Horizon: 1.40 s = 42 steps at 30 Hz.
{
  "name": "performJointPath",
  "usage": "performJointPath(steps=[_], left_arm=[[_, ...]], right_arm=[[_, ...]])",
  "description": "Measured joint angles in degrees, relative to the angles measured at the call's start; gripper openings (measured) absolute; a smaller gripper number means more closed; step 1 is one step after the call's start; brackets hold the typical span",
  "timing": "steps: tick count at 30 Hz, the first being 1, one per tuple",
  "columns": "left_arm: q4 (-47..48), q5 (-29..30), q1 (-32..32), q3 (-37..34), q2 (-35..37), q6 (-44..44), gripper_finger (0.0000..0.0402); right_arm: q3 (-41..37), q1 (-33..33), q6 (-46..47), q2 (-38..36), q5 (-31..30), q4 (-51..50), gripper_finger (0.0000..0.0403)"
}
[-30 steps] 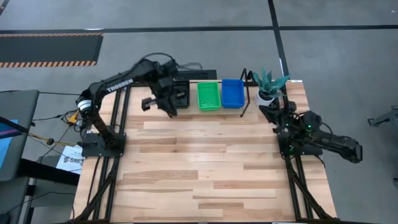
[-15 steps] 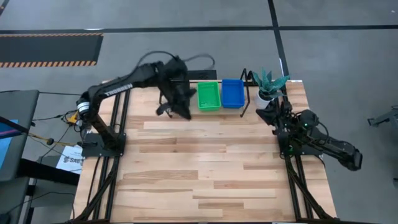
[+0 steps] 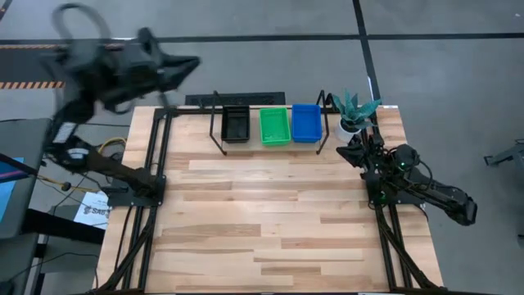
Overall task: Stack baskets on shelf by color
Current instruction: Return to Home Position
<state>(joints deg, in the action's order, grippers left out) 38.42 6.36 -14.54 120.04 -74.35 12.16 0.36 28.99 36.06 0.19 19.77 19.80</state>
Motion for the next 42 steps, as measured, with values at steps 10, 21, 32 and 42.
performJointPath(steps=[10, 21, 32, 42], left_arm=[[-1.96, 2.00, 1.42, -0.21, 5.35, -9.85, 0.0013], [-4.60, 24.08, 1.39, -31.18, 18.61, -15.52, 0.0013], [-36.65, 20.22, 2.55, -84.26, 44.71, -29.63, 0.0013], [-40.47, 21.94, 3.58, -103.23, 60.61, -34.98, 0.0013]], right_arm=[[-0.02, 0.42, 1.47, 0.00, 0.34, 2.21, 0.0053], [-0.07, 0.42, 1.17, 0.00, 0.35, 2.17, 0.0053], [-0.11, 0.42, 1.41, 0.00, 1.55, 1.89, 0.0053], [-0.11, 0.42, -1.68, 0.00, 4.85, 0.78, 0.0053]])
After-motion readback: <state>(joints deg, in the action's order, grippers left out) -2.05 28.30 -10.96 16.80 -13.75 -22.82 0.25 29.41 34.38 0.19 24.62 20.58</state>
